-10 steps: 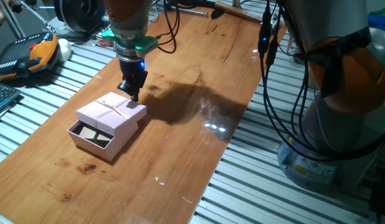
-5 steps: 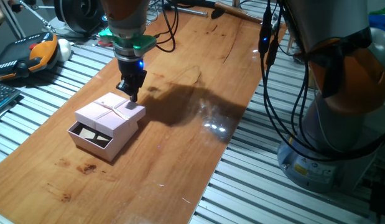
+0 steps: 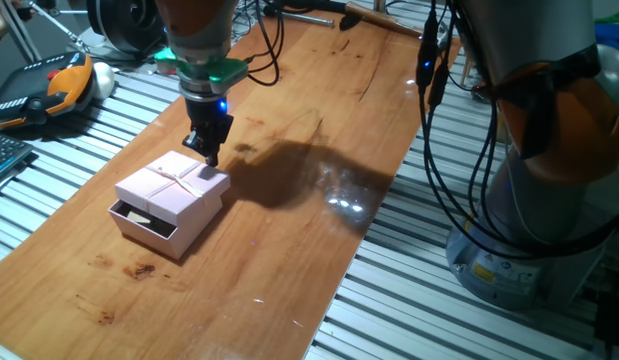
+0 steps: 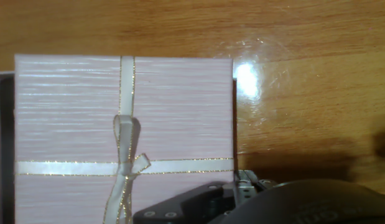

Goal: Slide the outer casing onto the gift box

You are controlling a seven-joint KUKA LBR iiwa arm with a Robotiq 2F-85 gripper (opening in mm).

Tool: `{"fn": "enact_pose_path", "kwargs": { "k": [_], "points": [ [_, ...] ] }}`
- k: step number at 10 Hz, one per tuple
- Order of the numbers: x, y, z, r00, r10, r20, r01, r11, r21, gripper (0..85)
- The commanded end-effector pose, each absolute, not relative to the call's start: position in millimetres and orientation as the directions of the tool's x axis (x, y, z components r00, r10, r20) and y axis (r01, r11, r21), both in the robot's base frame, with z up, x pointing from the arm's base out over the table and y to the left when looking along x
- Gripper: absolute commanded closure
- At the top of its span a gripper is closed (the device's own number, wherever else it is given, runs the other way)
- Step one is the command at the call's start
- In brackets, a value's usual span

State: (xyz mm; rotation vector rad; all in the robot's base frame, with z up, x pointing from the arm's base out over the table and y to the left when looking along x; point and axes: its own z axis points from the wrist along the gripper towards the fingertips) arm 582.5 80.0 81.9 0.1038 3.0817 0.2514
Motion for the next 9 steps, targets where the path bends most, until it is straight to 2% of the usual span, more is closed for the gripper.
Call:
{"fn": "enact_pose_path", "kwargs": {
  "k": [1, 9],
  "points": [
    [581.4, 81.9, 81.4, -0.996, 0.075, -0.044, 0.066, 0.984, 0.164, 85.0],
    [575.8, 90.1, 84.6, -0.996, 0.079, -0.049, 0.070, 0.984, 0.164, 85.0]
  ]
}}
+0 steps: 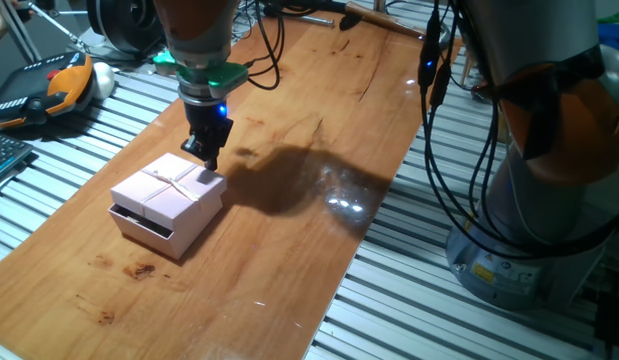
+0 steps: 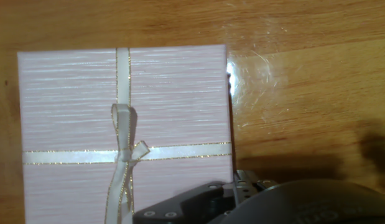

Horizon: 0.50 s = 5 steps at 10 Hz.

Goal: Slide the outer casing onto the gift box

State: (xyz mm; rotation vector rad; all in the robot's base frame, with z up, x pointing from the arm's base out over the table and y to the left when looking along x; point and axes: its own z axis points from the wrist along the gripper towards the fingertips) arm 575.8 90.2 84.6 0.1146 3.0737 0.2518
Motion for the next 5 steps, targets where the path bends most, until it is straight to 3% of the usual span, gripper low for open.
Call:
{"fn": "enact_pose_path", "kwargs": {
  "k": [1, 5],
  "points": [
    [574.8, 91.2, 85.0, -0.996, 0.079, -0.051, 0.070, 0.984, 0.166, 85.0],
    [572.7, 94.2, 85.5, -0.995, 0.077, -0.060, 0.066, 0.984, 0.166, 85.0]
  ]
}}
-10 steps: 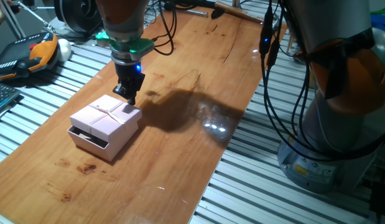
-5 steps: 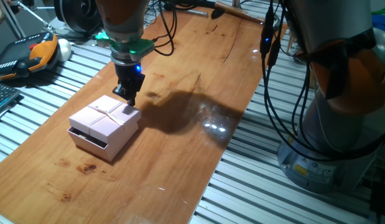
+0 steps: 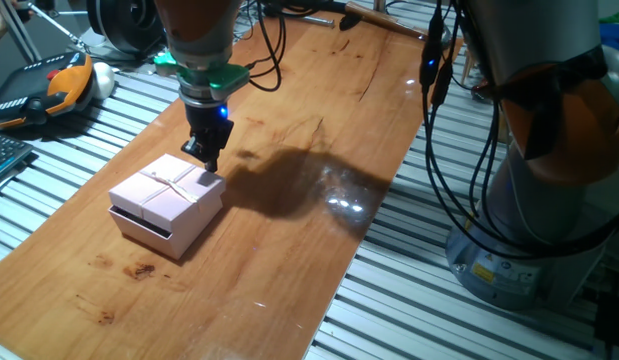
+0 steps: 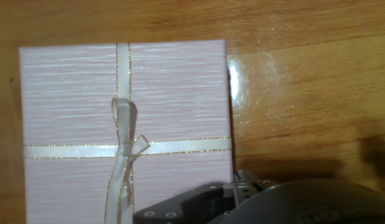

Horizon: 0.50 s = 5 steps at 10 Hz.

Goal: Slide the outer casing onto the gift box

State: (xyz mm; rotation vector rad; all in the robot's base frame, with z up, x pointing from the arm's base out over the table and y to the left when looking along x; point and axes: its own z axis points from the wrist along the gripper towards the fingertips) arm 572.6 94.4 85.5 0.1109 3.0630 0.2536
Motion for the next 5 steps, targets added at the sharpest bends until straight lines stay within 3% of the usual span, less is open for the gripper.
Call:
{"fn": "enact_pose_path", "kwargs": {
  "k": [1, 5],
  "points": [
    [572.1, 95.0, 85.8, -0.995, 0.076, -0.062, 0.065, 0.984, 0.166, 85.0],
    [572.0, 95.1, 86.0, -0.995, 0.072, -0.066, 0.060, 0.985, 0.163, 85.0]
  ]
}}
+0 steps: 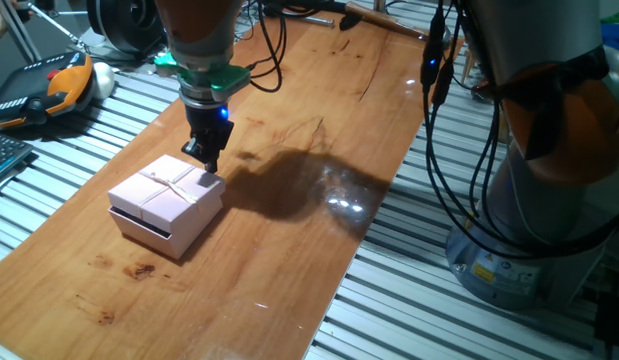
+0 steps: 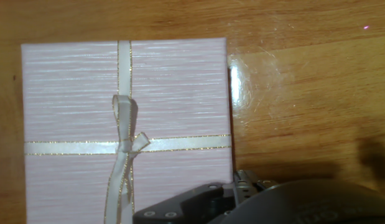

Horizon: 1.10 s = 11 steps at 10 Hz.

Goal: Slide the outer casing onto the gift box

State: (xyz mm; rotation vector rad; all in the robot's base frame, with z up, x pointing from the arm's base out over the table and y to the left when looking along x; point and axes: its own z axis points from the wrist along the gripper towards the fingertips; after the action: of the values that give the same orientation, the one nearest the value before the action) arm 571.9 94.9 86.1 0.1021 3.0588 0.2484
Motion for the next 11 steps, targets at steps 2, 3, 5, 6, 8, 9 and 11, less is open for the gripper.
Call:
{"fn": "enact_pose_path", "kwargs": {
  "k": [2, 3, 5, 6, 8, 9, 11],
  "points": [
    [572.1, 94.9, 86.0, -0.996, 0.064, -0.063, 0.053, 0.985, 0.163, 85.0],
    [572.1, 94.9, 86.0, -0.997, 0.045, -0.066, 0.034, 0.987, 0.154, 85.0],
    [572.1, 94.9, 86.0, -0.999, -0.017, -0.052, -0.024, 0.990, 0.137, 85.0],
    [572.1, 94.9, 86.0, -0.998, -0.042, -0.051, -0.048, 0.990, 0.132, 85.0],
    [572.1, 94.9, 86.0, -0.998, -0.056, -0.041, -0.061, 0.991, 0.119, 85.0],
    [572.1, 94.9, 86.0, -0.998, -0.060, -0.032, -0.064, 0.991, 0.118, 85.0],
    [572.1, 94.9, 86.0, -0.998, -0.047, -0.038, -0.051, 0.992, 0.116, 85.0]
  ]
}}
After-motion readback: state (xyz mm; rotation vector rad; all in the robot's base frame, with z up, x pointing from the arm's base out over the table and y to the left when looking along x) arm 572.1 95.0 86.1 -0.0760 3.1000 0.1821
